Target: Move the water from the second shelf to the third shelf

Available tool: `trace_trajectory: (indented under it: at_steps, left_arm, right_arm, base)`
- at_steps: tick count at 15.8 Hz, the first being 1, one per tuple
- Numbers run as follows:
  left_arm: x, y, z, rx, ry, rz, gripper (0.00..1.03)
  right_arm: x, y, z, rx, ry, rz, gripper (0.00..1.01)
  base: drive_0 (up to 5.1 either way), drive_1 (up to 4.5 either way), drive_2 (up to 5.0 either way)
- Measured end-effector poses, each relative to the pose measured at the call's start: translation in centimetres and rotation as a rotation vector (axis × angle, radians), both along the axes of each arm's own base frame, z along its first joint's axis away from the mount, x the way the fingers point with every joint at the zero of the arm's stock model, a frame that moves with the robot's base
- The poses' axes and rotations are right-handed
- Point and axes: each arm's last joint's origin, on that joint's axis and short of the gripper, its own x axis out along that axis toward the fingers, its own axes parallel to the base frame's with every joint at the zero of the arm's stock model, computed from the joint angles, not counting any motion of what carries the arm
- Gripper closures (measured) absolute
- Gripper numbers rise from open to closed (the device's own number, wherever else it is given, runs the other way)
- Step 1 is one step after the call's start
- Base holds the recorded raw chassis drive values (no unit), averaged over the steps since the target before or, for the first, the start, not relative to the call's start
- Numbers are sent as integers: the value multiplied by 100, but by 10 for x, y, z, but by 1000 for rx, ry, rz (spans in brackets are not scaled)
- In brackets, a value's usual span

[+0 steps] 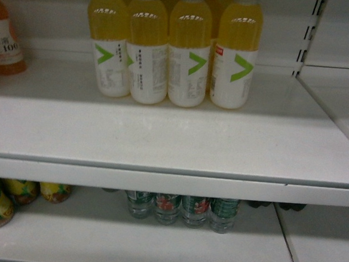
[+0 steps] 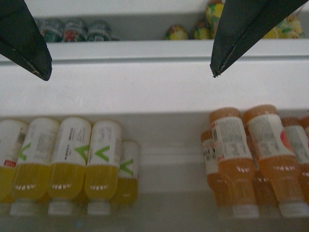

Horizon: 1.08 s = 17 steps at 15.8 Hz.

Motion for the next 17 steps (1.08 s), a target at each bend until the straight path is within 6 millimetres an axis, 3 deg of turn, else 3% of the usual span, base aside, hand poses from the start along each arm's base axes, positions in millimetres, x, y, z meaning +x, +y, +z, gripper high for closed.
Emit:
trace_trajectory:
  at_steps: [17]
  left_arm:
    - [0, 0, 0, 0, 1, 2, 5]
  right_arm:
    - [0, 0, 0, 1, -2, 0, 62]
  base:
    - [0, 0, 0]
